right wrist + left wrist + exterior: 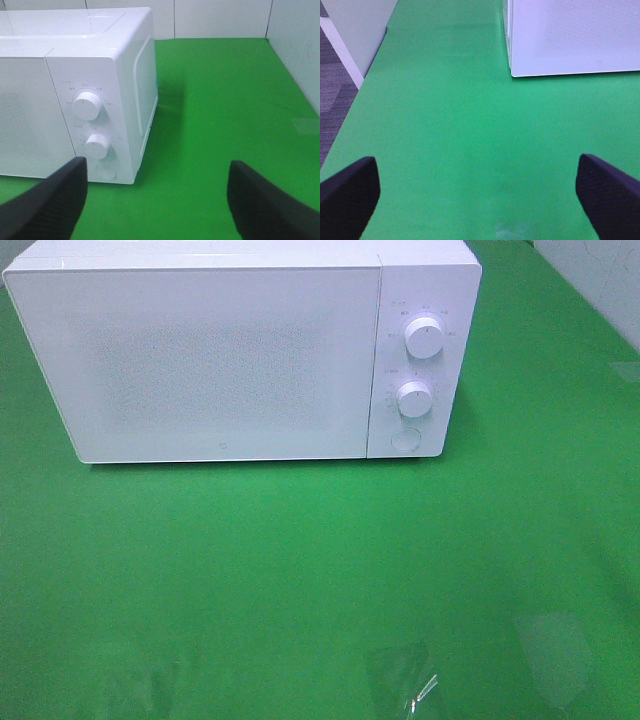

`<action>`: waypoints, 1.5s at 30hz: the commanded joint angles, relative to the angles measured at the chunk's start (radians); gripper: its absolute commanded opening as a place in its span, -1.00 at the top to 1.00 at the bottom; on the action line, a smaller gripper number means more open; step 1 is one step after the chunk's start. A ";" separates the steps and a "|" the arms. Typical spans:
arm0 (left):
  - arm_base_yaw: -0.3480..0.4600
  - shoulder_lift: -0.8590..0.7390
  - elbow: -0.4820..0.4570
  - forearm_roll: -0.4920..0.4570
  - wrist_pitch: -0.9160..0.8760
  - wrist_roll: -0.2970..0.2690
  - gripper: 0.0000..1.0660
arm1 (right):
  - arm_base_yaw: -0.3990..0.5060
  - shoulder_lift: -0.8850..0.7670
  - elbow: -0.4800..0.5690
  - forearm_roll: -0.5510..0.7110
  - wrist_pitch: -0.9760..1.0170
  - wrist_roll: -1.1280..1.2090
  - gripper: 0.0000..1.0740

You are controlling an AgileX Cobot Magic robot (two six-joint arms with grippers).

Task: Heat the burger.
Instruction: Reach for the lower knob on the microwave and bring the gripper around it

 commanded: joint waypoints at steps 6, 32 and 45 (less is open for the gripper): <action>0.001 -0.024 0.002 -0.001 -0.013 0.002 -0.86 | -0.003 0.168 0.001 -0.007 -0.292 0.008 -0.42; 0.001 -0.024 0.002 -0.001 -0.013 0.002 -0.83 | 0.227 0.719 0.001 0.541 -0.968 -0.455 -0.42; 0.001 -0.024 0.002 -0.001 -0.013 0.002 -0.83 | 0.504 0.911 -0.001 0.759 -1.175 -0.463 -0.42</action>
